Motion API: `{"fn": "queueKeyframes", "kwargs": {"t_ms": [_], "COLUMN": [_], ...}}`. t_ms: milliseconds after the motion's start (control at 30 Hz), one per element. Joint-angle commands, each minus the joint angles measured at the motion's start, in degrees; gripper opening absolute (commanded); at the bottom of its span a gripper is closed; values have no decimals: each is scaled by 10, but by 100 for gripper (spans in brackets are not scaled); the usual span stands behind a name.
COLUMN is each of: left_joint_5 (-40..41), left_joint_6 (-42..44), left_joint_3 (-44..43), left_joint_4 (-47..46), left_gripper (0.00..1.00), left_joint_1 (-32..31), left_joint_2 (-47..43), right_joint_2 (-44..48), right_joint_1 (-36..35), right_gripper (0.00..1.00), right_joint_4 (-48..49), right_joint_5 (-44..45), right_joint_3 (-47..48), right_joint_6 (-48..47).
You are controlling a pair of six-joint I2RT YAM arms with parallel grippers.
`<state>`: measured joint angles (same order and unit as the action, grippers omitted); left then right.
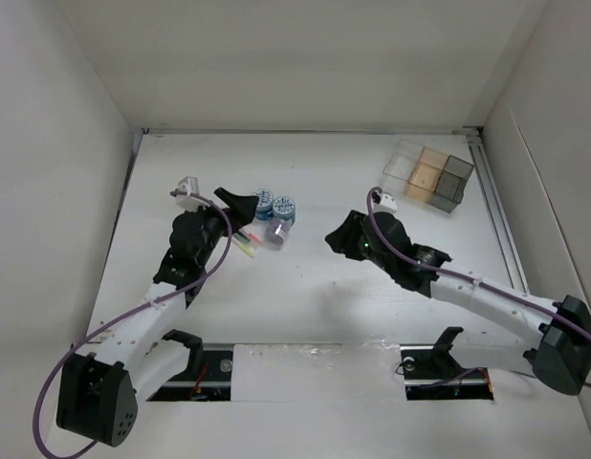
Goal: Sort the stationery into containers
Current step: Pick up the object from the center of the board.
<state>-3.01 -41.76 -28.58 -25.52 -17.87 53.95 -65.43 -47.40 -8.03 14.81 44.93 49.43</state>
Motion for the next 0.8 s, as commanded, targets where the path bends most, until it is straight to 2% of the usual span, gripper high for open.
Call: {"fn": "queueKeyframes", "kwargs": {"t_ms": [0,33,67,100,167,200,233,500,567,633,733,767], "left_joint_5": [20,29,40,52,62,70,84,161,161,161,153,148], "left_joint_6": [12,19,25,30,39,44,49,68,68,68,73,73], "left_joint_3": [23,30,43,43,52,52,52,34,27,27,22,22], "left_joint_4": [-29,-37,-37,-37,-37,-26,-19,21,35,35,35,35], "left_gripper": [88,83,67,57,38,8,0,0,3,4,14,23], "left_joint_1": [-8,-14,-21,-26,-26,-26,-26,-26,-26,-26,-26,-26], "left_joint_2": [-40,-49,-57,-72,-77,-82,-83,-51,-34,-29,-22,-22], "right_joint_2": [-1,-1,-7,-8,-13,-13,-13,-65,-101,-143,-188,-219], "right_joint_1": [-9,-9,-9,-9,-9,-9,-9,-20,-20,-20,-20,-20], "right_gripper": [45,34,24,4,0,0,0,0,0,4,27,46], "right_joint_4": [33,33,33,33,25,25,25,-8,-8,-14,-41,-46], "right_joint_5": [15,15,15,21,28,28,33,51,51,56,73,73], "right_joint_3": [12,19,19,25,31,31,31,81,96,124,178,193], "right_joint_6": [1,1,6,6,6,6,6,17,17,17,12,-5]}}
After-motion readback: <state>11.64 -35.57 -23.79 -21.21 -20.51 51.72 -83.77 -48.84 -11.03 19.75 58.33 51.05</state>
